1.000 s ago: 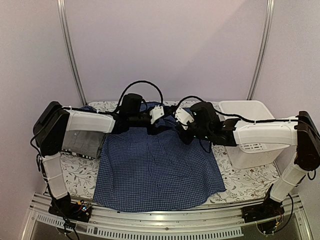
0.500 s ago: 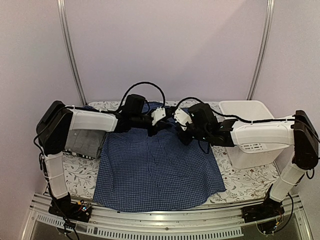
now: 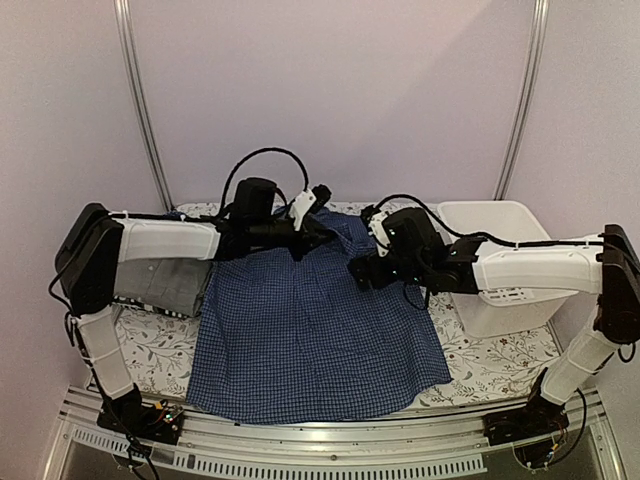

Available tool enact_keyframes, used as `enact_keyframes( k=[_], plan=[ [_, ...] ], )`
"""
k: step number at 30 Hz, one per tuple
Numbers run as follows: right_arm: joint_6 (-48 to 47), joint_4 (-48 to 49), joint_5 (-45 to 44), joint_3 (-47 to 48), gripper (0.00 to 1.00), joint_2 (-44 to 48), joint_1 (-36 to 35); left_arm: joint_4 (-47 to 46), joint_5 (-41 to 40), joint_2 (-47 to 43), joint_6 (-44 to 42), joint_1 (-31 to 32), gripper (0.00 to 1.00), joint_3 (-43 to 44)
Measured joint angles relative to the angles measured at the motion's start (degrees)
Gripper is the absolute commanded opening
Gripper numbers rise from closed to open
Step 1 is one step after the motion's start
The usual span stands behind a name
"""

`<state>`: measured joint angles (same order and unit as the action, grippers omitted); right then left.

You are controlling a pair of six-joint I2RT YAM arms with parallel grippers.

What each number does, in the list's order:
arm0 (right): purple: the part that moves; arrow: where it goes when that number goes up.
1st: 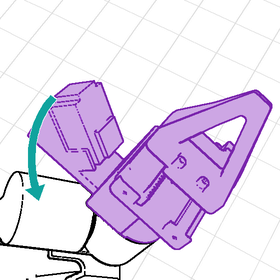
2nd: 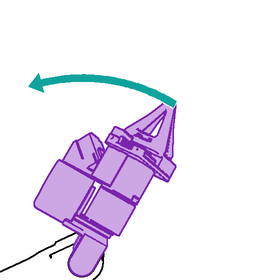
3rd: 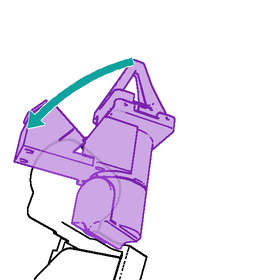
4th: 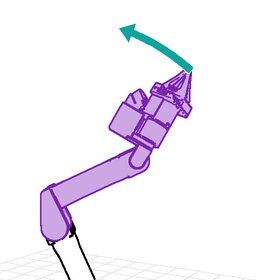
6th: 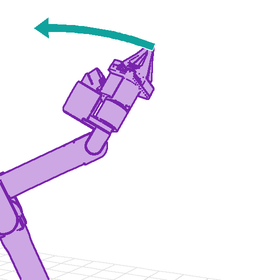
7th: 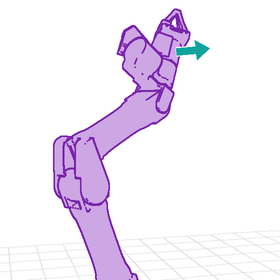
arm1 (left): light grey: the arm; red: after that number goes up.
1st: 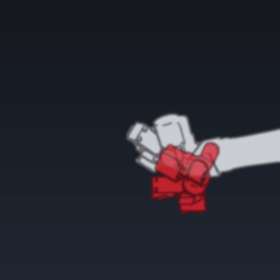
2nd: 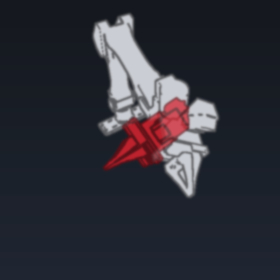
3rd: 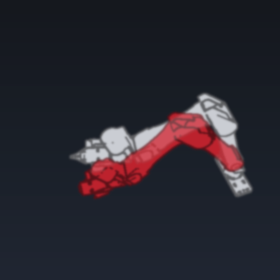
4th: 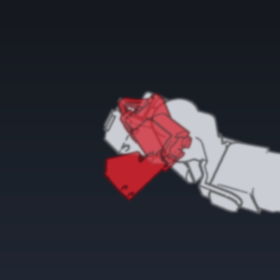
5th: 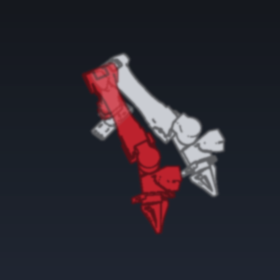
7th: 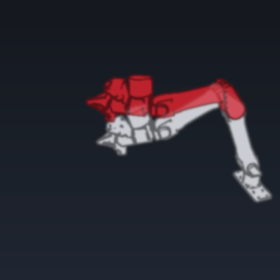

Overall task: Fold and stack the long sleeve shirts
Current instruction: Pass from the right arm to the left, then pick up the corner of the shirt from the center of the board.

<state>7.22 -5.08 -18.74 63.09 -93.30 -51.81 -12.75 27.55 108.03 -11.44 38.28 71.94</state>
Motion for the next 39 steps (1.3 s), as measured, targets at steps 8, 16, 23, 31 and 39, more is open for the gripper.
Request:
enact_keyframes(
  k=[8, 16, 23, 31, 39],
  plan=[
    [17.1, -4.0, -1.9, -11.1, 0.99, 14.2, 0.0, 2.9, -2.3, -2.5, 21.5, -7.5, 0.00, 4.6],
    [27.8, -12.7, -4.3, -12.1, 0.92, 20.6, -0.9, 6.6, 0.8, -2.5, 40.3, -17.7, 0.00, 5.8],
    [36.7, -24.4, -4.9, -12.1, 0.82, 20.0, -4.5, 10.1, 2.0, -2.1, 46.8, -23.1, 0.00, 5.8],
    [43.5, -31.1, -4.7, -15.0, 0.72, 18.8, -6.8, 14.4, 1.2, -1.9, 47.8, -27.5, 0.00, 5.7],
    [46.2, -33.5, -2.6, -19.7, 0.58, 21.1, -7.0, 18.2, 0.0, -1.9, 46.6, -31.8, 0.00, 7.8]
  ],
)
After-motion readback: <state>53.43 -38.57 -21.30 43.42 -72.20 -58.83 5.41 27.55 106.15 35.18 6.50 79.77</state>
